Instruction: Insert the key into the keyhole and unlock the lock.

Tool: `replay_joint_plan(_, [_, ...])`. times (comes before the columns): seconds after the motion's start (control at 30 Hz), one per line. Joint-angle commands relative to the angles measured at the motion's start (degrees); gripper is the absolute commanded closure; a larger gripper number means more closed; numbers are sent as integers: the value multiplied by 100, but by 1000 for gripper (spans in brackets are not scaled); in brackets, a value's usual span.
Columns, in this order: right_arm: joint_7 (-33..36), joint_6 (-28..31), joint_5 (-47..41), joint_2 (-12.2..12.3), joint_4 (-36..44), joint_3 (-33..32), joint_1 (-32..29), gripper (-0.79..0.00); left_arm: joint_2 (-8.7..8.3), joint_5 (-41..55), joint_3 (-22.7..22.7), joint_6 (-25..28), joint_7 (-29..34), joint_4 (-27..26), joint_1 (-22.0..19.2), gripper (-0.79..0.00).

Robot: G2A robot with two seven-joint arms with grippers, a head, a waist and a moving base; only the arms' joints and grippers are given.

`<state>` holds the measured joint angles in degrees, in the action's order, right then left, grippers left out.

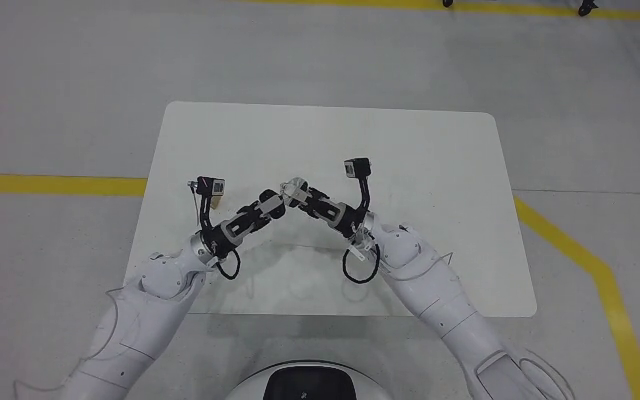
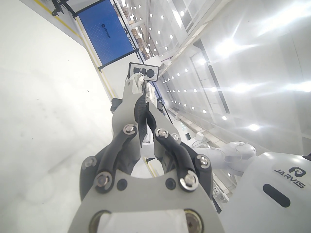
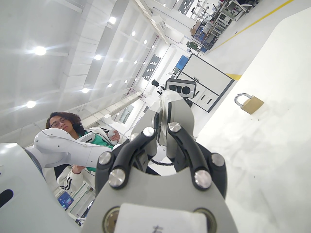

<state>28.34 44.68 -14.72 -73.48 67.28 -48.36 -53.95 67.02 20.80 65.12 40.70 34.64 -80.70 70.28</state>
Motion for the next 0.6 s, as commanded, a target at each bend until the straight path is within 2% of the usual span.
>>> replay_joint_plan(0.0, [16, 6, 13, -3, 2, -22, -15, 0, 5, -27, 4, -14, -38, -11, 7, 0])
replay_joint_plan(0.33, [234, 28, 91, 1, 59, -157, -87, 0, -20, -342, 191, 4, -85, -138, 94, 0])
replay_joint_plan(0.4, [335, 33, 58, 19, 47, -223, -107, -99, -45, -411, 284, -8, -16, -186, 133, 0])
replay_joint_plan(0.47, [446, 41, 103, 48, 55, -304, -134, -102, -74, -462, 403, -12, 46, -252, 183, 0])
replay_joint_plan(0.57, [590, -24, 174, 91, 109, -411, -197, -234, -116, -460, 558, -76, 178, -375, 273, 0])
